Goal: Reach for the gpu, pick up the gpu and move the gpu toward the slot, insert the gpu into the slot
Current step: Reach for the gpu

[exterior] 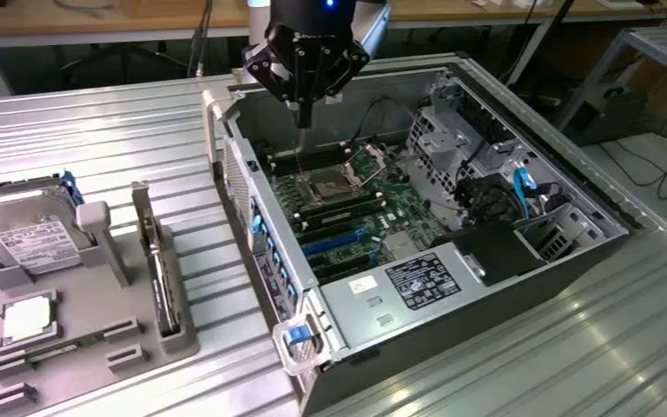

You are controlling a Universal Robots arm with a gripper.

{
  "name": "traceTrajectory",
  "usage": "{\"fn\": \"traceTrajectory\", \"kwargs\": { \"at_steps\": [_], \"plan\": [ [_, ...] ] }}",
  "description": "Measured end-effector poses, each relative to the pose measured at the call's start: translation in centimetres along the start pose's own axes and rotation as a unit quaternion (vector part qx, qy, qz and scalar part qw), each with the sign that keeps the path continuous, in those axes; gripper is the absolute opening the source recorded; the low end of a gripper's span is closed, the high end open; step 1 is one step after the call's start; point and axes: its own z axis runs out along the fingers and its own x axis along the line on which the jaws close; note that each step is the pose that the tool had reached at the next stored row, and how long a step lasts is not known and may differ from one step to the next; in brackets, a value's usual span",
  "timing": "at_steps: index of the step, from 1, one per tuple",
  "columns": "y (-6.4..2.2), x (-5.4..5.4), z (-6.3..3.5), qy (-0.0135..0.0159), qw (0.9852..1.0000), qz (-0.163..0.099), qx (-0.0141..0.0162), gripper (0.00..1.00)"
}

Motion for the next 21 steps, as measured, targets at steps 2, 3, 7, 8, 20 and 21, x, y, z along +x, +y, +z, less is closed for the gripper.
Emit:
{"fn": "traceTrajectory", "kwargs": {
  "at_steps": [2,3,7,8,20,21],
  "plan": [
    [-0.02,0.2,-0.01,0.0000,1.0000,0.000,0.0000,0.11],
    [-0.03,0.3,-0.01,0.0000,1.0000,0.000,0.0000,0.11],
    [-0.06,0.8,-0.03,0.0000,1.0000,0.000,0.0000,0.11],
    [-0.07,0.9,-0.03,0.0000,1.0000,0.000,0.0000,0.11],
    [-0.23,2.8,-0.11,0.0000,1.0000,0.000,0.0000,0.11],
    [-0.28,3.2,-0.12,0.0002,1.0000,0.000,0.0000,0.11]
  ]
}}
